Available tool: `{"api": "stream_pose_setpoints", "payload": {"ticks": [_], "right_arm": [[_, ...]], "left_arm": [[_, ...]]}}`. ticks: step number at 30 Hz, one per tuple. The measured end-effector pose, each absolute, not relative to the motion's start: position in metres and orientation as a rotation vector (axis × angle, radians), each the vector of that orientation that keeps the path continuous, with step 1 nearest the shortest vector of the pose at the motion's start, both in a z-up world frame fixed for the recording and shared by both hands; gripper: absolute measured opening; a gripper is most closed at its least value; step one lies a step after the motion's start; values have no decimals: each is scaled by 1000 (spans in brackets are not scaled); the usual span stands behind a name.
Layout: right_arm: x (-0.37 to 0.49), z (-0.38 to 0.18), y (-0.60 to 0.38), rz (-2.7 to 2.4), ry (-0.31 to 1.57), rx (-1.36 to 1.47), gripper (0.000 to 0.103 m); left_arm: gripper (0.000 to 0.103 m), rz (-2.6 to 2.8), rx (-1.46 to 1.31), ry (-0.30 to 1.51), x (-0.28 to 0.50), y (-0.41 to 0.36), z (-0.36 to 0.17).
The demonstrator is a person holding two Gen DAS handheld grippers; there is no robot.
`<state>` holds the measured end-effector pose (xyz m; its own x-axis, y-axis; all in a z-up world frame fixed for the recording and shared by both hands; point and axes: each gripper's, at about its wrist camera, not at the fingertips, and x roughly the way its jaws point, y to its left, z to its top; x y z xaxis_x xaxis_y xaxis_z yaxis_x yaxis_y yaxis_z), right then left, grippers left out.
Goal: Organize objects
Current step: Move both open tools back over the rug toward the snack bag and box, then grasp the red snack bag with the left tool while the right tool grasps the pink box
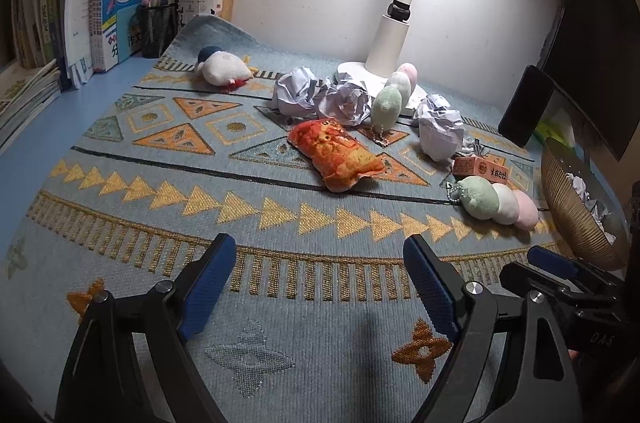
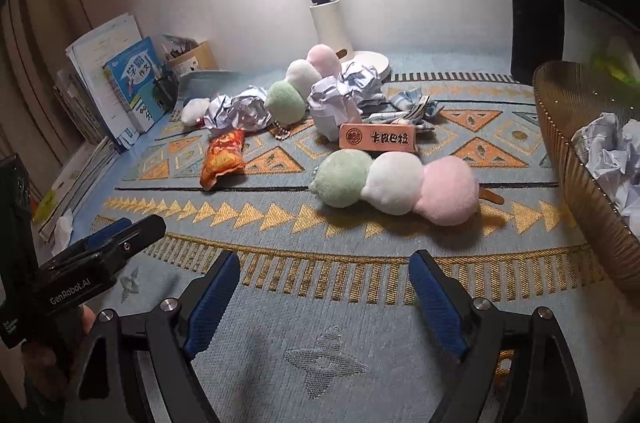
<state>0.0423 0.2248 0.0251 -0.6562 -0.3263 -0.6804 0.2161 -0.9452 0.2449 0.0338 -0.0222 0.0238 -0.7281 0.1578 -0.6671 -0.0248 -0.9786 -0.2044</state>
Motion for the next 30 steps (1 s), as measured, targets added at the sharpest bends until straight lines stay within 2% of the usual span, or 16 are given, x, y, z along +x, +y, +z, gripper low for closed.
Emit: {"api": "stream_pose_setpoints", "payload": {"ticks": [7, 13, 18, 22, 24, 26, 30], "right_arm": [[21, 44, 232, -2578, -304, 1169, 85], [-28, 60, 232, -2666, -305, 1228, 86], [-60, 38, 230, -2606, -363, 1322, 86], [-72, 26, 227, -2658, -311, 1376, 85], [-77, 24, 224, -2657, -301, 1373, 78], [-82, 21, 222, -2661, -275, 1387, 60], [-80, 22, 225, -2663, -278, 1356, 57]], "left_arm": [[85, 2818, -1108, -248, 27, -19, 33], [85, 2763, -1135, -332, -19, -24, 54], [84, 2682, -1279, -457, -72, -27, 31], [84, 2694, -1321, -523, -89, -28, 15], [84, 2675, -1330, -511, -93, -23, 12], [84, 2691, -1333, -456, -96, -16, 12], [82, 2691, -1336, -396, -99, -4, 12]]}}
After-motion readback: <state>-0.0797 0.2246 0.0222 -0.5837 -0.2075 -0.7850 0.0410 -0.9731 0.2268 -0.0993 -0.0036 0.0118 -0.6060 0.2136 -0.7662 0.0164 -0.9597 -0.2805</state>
